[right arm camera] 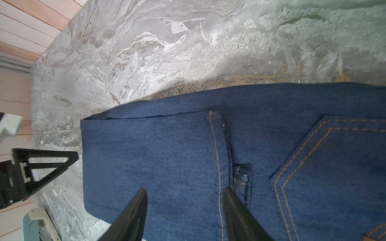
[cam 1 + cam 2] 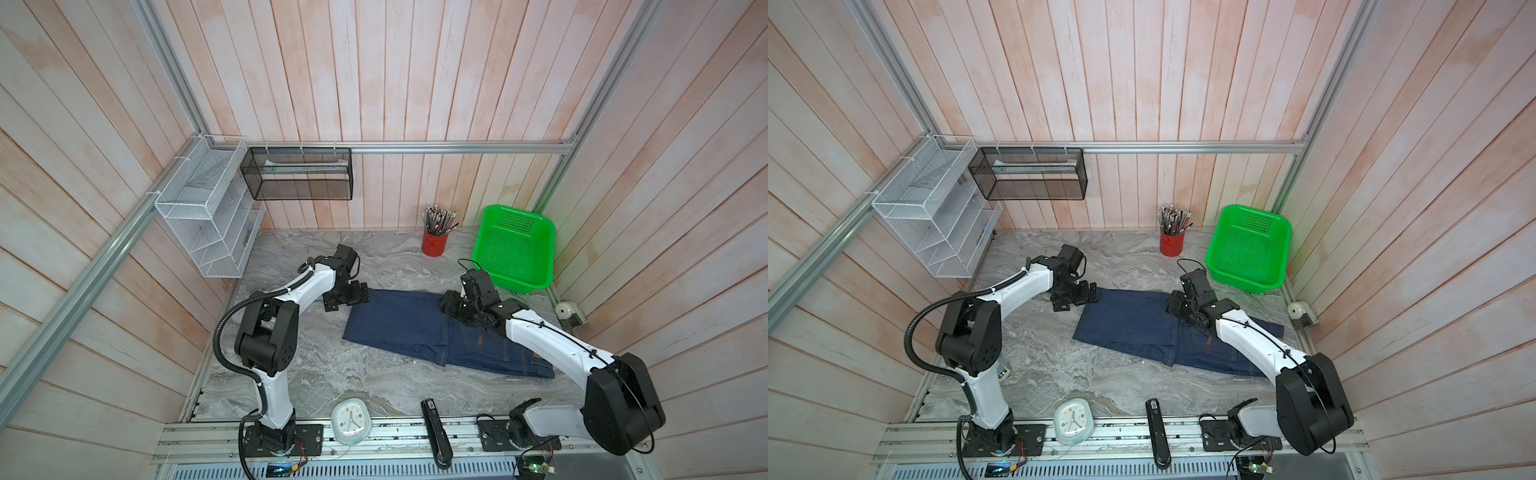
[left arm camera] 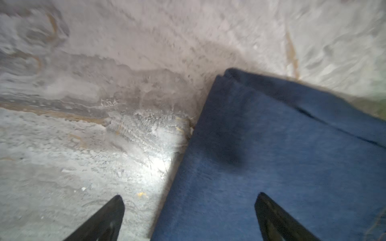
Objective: Fold and stack the trousers
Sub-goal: Fold the trousers at the center of the table.
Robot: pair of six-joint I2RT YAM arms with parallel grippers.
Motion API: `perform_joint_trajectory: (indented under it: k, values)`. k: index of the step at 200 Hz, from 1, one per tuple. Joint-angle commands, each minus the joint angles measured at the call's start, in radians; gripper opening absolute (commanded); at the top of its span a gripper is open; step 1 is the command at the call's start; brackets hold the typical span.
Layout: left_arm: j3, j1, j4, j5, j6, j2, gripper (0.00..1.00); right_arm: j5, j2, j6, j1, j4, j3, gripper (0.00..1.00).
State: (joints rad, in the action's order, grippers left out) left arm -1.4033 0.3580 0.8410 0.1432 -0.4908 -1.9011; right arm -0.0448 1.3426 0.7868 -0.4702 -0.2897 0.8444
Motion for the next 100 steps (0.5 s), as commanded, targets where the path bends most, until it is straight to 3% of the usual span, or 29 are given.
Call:
perform_joint_trajectory:
  k: [1,47,100]
  values:
    - [0.034,-0.038,-0.079,0.119,0.090,0.002,1.00,-0.007,0.018,0.026,-0.022,-0.003,-0.019,0.59]
    - [0.065,-0.086,-0.111,0.298,0.153,-0.067,1.00,-0.004,0.045,0.038,-0.041,0.007,-0.053,0.58]
    - [0.096,-0.103,-0.154,0.417,0.173,-0.125,0.85,0.005,0.065,0.038,-0.041,0.012,-0.056,0.58]
